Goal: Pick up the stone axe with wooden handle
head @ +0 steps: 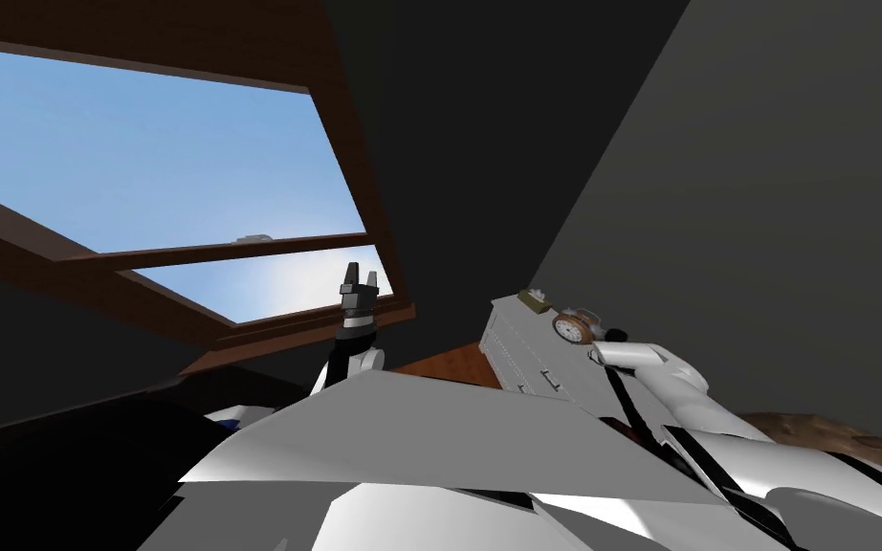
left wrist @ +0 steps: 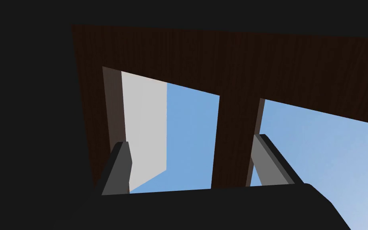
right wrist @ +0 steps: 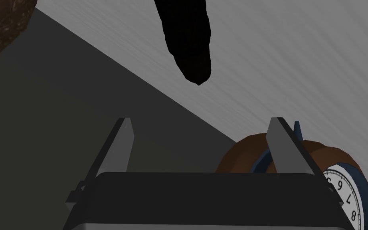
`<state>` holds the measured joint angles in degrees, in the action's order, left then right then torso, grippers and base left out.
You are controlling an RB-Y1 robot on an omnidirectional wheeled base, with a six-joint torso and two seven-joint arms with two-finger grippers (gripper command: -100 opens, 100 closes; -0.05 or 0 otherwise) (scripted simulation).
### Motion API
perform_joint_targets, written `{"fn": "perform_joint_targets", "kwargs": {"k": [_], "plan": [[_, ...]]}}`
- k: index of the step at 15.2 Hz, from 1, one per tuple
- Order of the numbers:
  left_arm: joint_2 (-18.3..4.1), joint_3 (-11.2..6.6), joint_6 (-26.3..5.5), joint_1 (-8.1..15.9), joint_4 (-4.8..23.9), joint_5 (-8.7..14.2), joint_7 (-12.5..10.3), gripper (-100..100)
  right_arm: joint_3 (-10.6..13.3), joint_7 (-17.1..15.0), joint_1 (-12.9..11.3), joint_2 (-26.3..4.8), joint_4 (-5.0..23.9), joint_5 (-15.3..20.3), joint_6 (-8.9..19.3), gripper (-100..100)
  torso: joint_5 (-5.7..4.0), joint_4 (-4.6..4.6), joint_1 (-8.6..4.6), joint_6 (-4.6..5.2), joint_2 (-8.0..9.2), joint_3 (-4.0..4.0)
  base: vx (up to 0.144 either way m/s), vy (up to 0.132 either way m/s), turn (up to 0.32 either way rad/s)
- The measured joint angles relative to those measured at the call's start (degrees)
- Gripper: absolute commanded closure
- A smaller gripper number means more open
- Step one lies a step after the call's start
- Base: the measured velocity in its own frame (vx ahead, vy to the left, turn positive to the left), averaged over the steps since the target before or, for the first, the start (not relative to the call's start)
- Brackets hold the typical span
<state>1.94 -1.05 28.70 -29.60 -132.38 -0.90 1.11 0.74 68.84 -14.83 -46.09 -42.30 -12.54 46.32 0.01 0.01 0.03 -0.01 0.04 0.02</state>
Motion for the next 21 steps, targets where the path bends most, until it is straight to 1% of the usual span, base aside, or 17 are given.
{"fn": "perform_joint_targets", "kwargs": {"k": [1, 2, 5, 6, 7, 8, 9, 10, 11, 12, 13, 15, 17, 18, 19, 20, 21], "plan": [[0.0, 0.00, 0.0, 0.0, 0.0, 0.0, 0.0, 0, 0.0, 0.9, -0.3, -0.3, 1.5, -0.4, 1.0, -100, 0.00, 0.00, -0.01, 0.02, 0.01, 0.00, 0.000, 0.003, 0.050], [0.0, 0.00, 0.0, 0.0, 0.0, 0.0, 0.0, 0, -0.1, 1.5, -0.4, -0.5, 2.1, -0.5, 1.7, -100, -0.01, 0.00, -0.02, 0.04, 0.01, 0.01, -0.001, 0.006, 0.101], [0.0, 0.00, 0.0, 0.0, 0.0, 0.0, 0.0, 0, 0.1, 3.6, -1.7, -1.2, 4.8, -1.1, 5.2, -100, 0.00, 0.00, -0.02, 0.00, 0.01, 0.01, -0.002, 0.003, 0.130], [0.0, 0.00, 0.0, 0.0, 0.0, 0.0, 0.0, 0, 0.2, 4.4, -2.4, -1.4, 6.2, -1.2, 6.1, -100, -0.01, 0.00, -0.03, 0.01, 0.01, 0.01, -0.001, -0.001, 0.055], [0.0, 0.00, 0.0, 0.0, 0.0, 0.0, 0.0, 0, 0.2, 4.9, -2.6, -1.4, 7.4, -1.3, 6.4, -100, -0.01, 0.00, -0.04, 0.04, 0.02, 0.01, -0.002, 0.000, 0.094], [0.0, 0.00, 0.0, 0.0, 0.0, 0.0, 0.0, 0, 0.2, 5.4, -2.6, -1.6, 7.7, -1.5, 7.4, -100, -0.01, 0.00, -0.04, 0.02, 0.02, 0.01, -0.002, -0.002, 0.097], [0.0, 0.00, 0.0, 0.0, 0.0, 0.0, 0.0, 0, 0.3, 6.1, -3.5, -1.7, 9.8, -1.6, 7.8, -100, -0.01, 0.00, -0.04, 0.02, 0.02, 0.01, -0.004, -0.003, 0.126], [0.0, 0.00, 0.0, 0.0, 0.0, 0.0, 0.0, 0, 0.3, 7.0, -3.7, -1.9, 10.8, -2.0, 8.6, -100, -0.01, 0.01, -0.05, 0.02, 0.03, 0.01, -0.004, -0.006, 0.106], [0.0, 0.00, 0.0, 0.0, 0.0, 0.0, 0.0, 0, 0.2, 7.5, -3.2, -2.2, 10.2, -2.3, 10.1, -100, -0.01, 0.01, -0.06, 0.03, 0.04, 0.02, -0.003, -0.006, 0.029], [0.0, -0.01, 0.0, 0.0, 0.0, 0.0, 0.0, 0, 0.3, 7.8, -3.7, -2.2, 11.0, -2.3, 10.8, -100, -0.02, 0.01, -0.06, 0.04, 0.03, 0.02, 0.000, 0.000, 0.000], [0.0, -0.01, 0.0, 0.0, 0.0, 0.0, 0.0, 0, 0.4, 8.0, -4.3, -2.1, 12.3, -2.2, 10.6, -100, -0.02, 0.00, -0.06, 0.05, 0.03, 0.01, -0.003, -0.003, 0.068], [0.0, 0.00, 0.0, 0.0, 0.0, 0.0, 0.0, 0, 0.4, 8.8, -4.3, -2.2, 13.1, -2.5, 11.7, -100, -0.02, 0.01, -0.06, 0.02, 0.03, 0.02, -0.004, -0.005, 0.062], [0.0, 0.00, 0.0, 0.0, 0.0, 0.0, 0.0, 0, 0.6, 9.5, -5.1, -2.2, 15.1, -2.6, 12.3, -100, -0.02, 0.00, -0.06, 0.03, 0.03, 0.02, -0.004, -0.008, 0.065], [0.0, -0.01, 0.0, 0.0, 0.0, 0.0, 0.0, 0, 0.6, 9.9, -5.1, -2.2, 15.4, -2.8, 12.9, -100, -0.02, 0.01, -0.08, 0.03, 0.04, 0.02, -0.005, -0.012, 0.080], [0.0, 0.00, 0.0, 0.0, 0.0, 0.0, 0.0, 0, 0.4, 10.0, -4.1, -2.3, 14.1, -3.1, 14.3, -100, -0.03, 0.01, -0.09, 0.04, 0.05, 0.03, -0.008, -0.014, 0.056], [0.0, -0.01, 0.0, 0.0, 0.0, 0.0, 0.0, 0, 0.5, 10.5, -4.6, -2.3, 14.7, -3.2, 15.0, -100, -0.02, 0.01, -0.09, 0.02, 0.04, 0.03, -0.006, -0.012, 0.020], [0.0, -0.01, 0.0, 0.0, 0.0, 0.0, 0.0, 0, 0.6, 11.0, -5.4, -2.3, 16.0, -3.2, 14.9, -100, -0.02, 0.01, -0.09, 0.04, 0.04, 0.02, -0.002, -0.007, -0.001]]}}
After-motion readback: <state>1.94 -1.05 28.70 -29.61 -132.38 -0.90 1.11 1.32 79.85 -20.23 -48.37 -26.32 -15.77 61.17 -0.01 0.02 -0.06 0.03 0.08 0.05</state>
